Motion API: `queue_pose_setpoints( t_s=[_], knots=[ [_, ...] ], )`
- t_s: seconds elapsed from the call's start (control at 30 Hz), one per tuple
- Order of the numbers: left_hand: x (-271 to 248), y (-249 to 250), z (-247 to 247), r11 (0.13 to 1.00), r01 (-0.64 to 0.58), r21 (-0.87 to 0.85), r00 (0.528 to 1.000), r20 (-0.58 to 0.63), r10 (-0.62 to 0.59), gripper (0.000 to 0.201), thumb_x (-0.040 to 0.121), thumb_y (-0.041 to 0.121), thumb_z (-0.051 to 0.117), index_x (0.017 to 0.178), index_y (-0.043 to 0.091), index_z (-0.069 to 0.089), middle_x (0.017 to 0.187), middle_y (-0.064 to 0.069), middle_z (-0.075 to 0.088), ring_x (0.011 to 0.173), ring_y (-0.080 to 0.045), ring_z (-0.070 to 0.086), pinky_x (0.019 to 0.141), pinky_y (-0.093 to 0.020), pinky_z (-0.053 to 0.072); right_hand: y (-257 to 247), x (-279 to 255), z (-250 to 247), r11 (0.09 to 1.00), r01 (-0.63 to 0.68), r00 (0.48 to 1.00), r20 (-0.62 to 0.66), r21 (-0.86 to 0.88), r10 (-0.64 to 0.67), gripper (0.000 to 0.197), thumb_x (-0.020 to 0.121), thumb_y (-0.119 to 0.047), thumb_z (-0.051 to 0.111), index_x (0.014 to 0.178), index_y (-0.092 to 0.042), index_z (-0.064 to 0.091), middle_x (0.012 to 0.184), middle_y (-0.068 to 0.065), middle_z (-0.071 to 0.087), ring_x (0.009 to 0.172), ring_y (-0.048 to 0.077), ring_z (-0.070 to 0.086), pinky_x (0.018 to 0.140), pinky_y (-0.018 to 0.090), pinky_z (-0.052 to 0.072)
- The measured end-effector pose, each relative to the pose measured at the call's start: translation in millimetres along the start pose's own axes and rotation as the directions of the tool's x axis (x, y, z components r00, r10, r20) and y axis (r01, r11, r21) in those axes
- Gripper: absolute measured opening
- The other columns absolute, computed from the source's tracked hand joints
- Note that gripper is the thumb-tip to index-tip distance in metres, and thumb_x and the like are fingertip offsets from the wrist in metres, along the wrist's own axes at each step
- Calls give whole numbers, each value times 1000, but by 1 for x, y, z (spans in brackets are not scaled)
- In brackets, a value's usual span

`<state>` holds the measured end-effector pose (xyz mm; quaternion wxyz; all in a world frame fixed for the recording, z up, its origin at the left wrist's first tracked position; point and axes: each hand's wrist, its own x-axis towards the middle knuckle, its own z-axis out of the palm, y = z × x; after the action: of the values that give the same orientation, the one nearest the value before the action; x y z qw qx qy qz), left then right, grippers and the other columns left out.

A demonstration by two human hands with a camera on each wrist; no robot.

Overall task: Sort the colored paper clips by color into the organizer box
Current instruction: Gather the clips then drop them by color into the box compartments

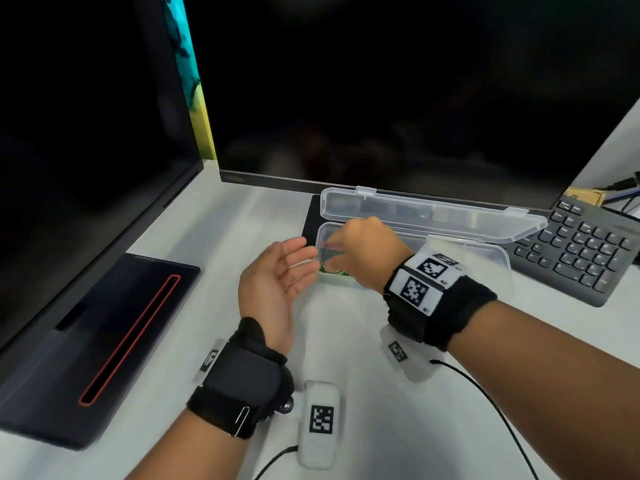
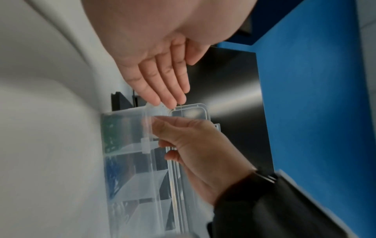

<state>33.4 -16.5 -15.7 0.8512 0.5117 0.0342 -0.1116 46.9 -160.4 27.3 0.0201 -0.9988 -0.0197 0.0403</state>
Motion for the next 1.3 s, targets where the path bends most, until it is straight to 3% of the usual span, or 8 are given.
queue_pose_setpoints(
  t_s=[0.13,0.2,0.33,0.5,0.7,0.97,1.17,1.3],
  knots=[
    [0,14,-1,980,-139,140,990,-18,143,19,94,11,49,98,12,67,91,-9,71,81,-22,65,76,-31,51,15,-49,-21,973,123,959,-277,194,-66,20,93,-26,56,86,-16,71,79,0,69,75,19,61,73,31,48],
    [1,20,-2,948,-226,224,973,3,231,20,93,6,50,99,17,65,94,-7,68,87,-22,63,75,-32,51,25,-83,-34,929,196,854,-521,313,-5,16,89,-27,61,89,-21,76,81,-8,73,72,-4,58,74,10,43],
    [7,28,9,780,-387,492,916,106,387,35,91,6,56,117,29,54,116,11,60,108,-10,57,92,-26,48,62,-123,-49,972,150,631,-774,178,45,22,86,-26,68,106,-17,70,104,1,65,98,17,52,90,20,35],
    [19,32,35,457,-514,726,849,357,390,59,92,13,58,142,33,35,149,13,37,132,-3,34,104,-18,28,101,-127,-30,960,-261,804,-526,103,276,91,70,-56,70,148,-29,30,154,4,29,142,31,22,107,57,26],
    [36,36,52,187,-581,792,808,535,247,31,99,23,47,128,23,57,128,1,57,116,-15,52,93,-19,34,126,-118,-17,961,-234,808,-521,148,277,33,100,-17,44,127,-29,58,117,4,62,107,33,56,94,50,40],
    [41,47,42,63,-570,819,819,560,127,16,97,28,50,87,27,63,79,3,63,81,-27,59,71,-29,46,129,-118,-34,908,-251,818,-428,336,385,25,98,-30,50,113,-23,68,106,4,73,94,26,65,82,33,52],
    [12,44,35,-109,-651,752,754,656,24,40,99,13,45,128,37,58,121,3,66,108,-23,60,95,-31,47,120,-136,-24,880,-297,810,-390,371,438,22,95,-35,56,104,-27,74,103,-2,74,89,21,67,83,32,53],
    [-10,37,32,-262,-679,686,733,650,-198,53,97,12,40,143,39,39,150,15,39,133,-17,43,110,-30,34,114,-156,-3,914,-323,887,-259,245,383,18,90,-35,64,105,-30,73,112,-10,72,99,16,66,91,30,46]
  ],
)
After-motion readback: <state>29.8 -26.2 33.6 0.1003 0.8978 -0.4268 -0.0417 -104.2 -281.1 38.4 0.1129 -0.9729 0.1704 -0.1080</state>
